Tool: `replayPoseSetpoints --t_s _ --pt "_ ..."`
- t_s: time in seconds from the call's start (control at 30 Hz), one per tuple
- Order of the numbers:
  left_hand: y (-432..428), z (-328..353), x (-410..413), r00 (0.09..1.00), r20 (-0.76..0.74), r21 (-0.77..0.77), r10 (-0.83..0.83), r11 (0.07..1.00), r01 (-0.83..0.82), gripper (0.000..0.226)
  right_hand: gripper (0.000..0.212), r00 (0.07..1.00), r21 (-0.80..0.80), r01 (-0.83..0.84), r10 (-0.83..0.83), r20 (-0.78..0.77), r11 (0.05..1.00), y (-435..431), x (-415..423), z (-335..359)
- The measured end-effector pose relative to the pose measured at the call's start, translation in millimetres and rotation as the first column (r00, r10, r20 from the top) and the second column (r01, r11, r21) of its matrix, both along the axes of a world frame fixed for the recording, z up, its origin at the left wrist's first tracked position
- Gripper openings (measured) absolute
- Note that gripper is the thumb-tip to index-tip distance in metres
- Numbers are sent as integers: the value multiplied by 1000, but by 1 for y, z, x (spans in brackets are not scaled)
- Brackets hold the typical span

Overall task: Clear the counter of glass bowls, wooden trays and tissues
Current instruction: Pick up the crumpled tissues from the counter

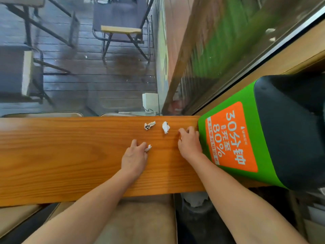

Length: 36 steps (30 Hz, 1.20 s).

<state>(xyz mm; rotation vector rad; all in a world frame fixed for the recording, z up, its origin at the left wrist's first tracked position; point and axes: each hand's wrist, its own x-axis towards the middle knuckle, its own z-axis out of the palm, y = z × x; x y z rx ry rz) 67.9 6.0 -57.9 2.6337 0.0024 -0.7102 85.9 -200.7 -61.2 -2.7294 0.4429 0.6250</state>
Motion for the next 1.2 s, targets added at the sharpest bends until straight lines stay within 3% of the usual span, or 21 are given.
replayPoseSetpoints --t_s 0.3,0.57,0.8,0.87,1.0,1.2 --pt "8 4 4 999 28 -107 -18 994 21 7 12 995 67 -41 47 -83 997 20 -12 2" --pt "15 15 10 984 -44 -54 -171 984 169 35 26 980 174 -38 71 -184 984 23 -7 22" --pt "9 33 36 979 -35 -74 -203 977 200 12 13 988 229 -81 108 -111 970 25 15 50" --pt "6 34 45 977 5 -65 -214 975 214 16 10 991 241 -94 114 -70 966 27 21 54" --pt "-2 22 62 975 141 -34 -172 983 178 48 37 998 208 -60 55 28 976 31 30 46" --pt "-11 -8 78 968 177 7 -176 984 178 54 51 999 129 20 -24 27 992 39 35 17"
